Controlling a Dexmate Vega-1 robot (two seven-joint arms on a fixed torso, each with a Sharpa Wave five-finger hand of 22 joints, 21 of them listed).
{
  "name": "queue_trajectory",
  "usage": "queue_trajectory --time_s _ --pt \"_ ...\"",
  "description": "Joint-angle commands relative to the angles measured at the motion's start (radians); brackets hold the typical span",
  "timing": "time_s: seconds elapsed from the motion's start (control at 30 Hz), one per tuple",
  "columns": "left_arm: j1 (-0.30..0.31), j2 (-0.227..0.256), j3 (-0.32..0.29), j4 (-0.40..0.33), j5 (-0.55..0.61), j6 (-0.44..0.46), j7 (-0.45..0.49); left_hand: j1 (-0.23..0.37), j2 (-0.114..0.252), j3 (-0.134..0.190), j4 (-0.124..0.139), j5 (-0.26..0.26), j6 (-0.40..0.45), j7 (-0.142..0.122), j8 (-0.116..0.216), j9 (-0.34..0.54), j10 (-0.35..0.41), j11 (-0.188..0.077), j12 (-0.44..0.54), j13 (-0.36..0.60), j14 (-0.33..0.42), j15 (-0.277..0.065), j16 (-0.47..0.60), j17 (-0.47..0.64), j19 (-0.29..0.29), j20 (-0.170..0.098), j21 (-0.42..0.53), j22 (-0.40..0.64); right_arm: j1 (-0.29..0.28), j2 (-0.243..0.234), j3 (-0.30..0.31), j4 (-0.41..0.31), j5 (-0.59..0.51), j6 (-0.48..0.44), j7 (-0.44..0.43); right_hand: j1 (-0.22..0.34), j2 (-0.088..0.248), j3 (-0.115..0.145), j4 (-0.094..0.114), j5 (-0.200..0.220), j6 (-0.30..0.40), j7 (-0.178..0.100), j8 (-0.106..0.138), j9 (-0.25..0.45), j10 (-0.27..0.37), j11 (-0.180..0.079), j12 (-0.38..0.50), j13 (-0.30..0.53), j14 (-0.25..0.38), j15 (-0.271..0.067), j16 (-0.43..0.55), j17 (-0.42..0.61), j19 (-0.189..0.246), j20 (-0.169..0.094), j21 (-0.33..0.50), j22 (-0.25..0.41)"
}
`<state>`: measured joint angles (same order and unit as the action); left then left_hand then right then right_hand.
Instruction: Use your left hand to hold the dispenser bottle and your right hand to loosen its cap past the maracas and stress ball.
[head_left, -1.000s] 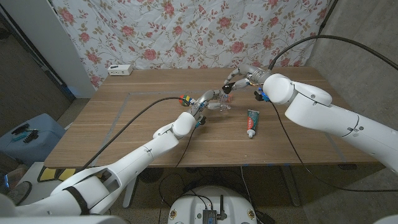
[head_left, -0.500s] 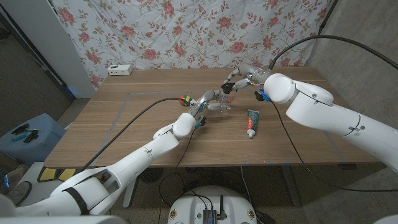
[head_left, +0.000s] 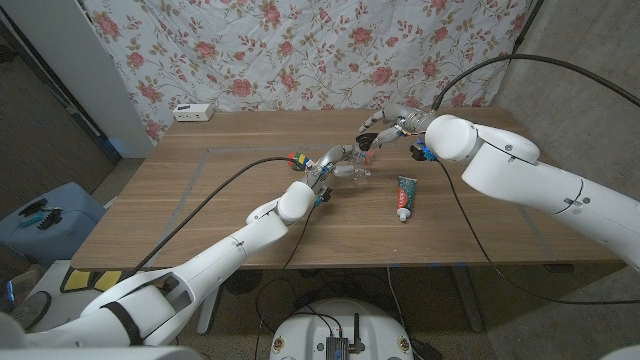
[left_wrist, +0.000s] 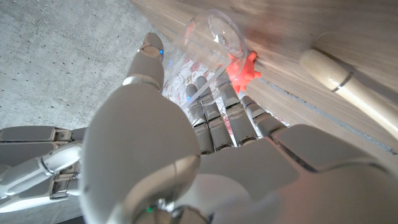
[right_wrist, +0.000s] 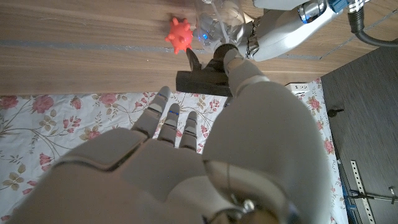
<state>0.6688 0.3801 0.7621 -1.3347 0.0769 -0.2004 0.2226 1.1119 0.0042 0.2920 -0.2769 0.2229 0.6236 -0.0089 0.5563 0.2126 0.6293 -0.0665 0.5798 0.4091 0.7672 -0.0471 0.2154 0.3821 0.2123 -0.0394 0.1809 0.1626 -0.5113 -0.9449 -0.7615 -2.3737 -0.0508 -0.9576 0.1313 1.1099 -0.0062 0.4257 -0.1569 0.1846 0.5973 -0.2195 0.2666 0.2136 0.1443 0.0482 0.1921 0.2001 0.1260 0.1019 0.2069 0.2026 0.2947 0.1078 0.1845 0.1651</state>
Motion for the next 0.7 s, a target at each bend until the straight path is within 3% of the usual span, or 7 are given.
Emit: queue_trajectory --time_s 0.03,0.27,0.43,0.57,0.7 --pt "-0.001 -0.001 -0.001 0.007 0.001 -0.012 0.002 -0.105 0.120 0.131 0.121 0.004 0.068 -0.031 0.008 0.003 0.067 -0.058 0.008 0.160 0.043 -0.103 0.004 0.004 0.006 -0.043 0.002 0.003 0.022 -0.011 -0.006 -0.017 0.020 -0.022 0.023 -0.035 -0.017 -0.017 0.011 -0.006 -0.035 0.002 -0.017 0.000 -0.006 0.009 0.002 0.003 -0.006 0.007 -0.004 0.003 -0.013 0.007 -0.001 0.003" --pt "-0.002 0.001 -0.002 0.008 0.002 -0.015 0.000 -0.105 0.119 0.131 0.121 0.004 0.070 -0.033 0.009 0.003 0.067 -0.059 0.007 0.158 0.045 -0.105 0.006 0.005 0.008 -0.043 0.003 0.003 0.054 -0.013 -0.047 -0.031 -0.005 -0.055 0.032 -0.137 -0.044 -0.059 0.044 -0.009 -0.078 0.002 -0.039 0.003 0.042 0.022 0.023 0.007 -0.011 0.020 -0.002 0.003 -0.023 0.020 0.000 0.003" --pt "-0.002 0.002 -0.002 0.007 0.001 -0.015 -0.002 -0.106 0.119 0.131 0.121 0.003 0.069 -0.033 0.009 0.003 0.066 -0.058 0.007 0.159 0.044 -0.104 0.006 0.005 0.008 -0.042 0.003 0.003 0.077 -0.012 -0.082 -0.041 -0.032 -0.084 0.034 -0.166 -0.052 -0.070 0.049 -0.005 -0.099 0.002 -0.049 0.003 0.078 0.017 0.034 0.009 0.003 0.017 0.003 0.002 -0.024 0.026 0.001 0.003" --pt "-0.002 0.002 -0.002 0.006 0.001 -0.015 -0.004 -0.105 0.120 0.132 0.121 0.004 0.067 -0.033 0.008 0.003 0.066 -0.059 0.007 0.159 0.044 -0.105 0.005 0.005 0.008 -0.042 0.003 0.003 0.102 -0.010 -0.122 -0.053 -0.067 -0.118 0.038 -0.191 -0.057 -0.078 0.054 -0.002 -0.114 0.001 -0.057 0.002 0.114 0.000 0.045 0.011 0.019 0.018 0.009 0.001 -0.021 0.030 0.003 0.003" --pt "-0.003 0.003 -0.001 0.006 0.001 -0.015 -0.007 -0.105 0.120 0.132 0.120 0.004 0.069 -0.032 0.008 0.003 0.066 -0.059 0.007 0.159 0.043 -0.104 0.006 0.006 0.008 -0.042 0.003 0.003 0.121 -0.012 -0.157 -0.061 -0.100 -0.136 0.039 -0.223 -0.063 -0.089 0.061 0.001 -0.125 0.000 -0.062 0.000 0.152 -0.035 0.054 0.012 0.046 -0.003 0.017 0.000 -0.011 0.032 0.006 0.003"
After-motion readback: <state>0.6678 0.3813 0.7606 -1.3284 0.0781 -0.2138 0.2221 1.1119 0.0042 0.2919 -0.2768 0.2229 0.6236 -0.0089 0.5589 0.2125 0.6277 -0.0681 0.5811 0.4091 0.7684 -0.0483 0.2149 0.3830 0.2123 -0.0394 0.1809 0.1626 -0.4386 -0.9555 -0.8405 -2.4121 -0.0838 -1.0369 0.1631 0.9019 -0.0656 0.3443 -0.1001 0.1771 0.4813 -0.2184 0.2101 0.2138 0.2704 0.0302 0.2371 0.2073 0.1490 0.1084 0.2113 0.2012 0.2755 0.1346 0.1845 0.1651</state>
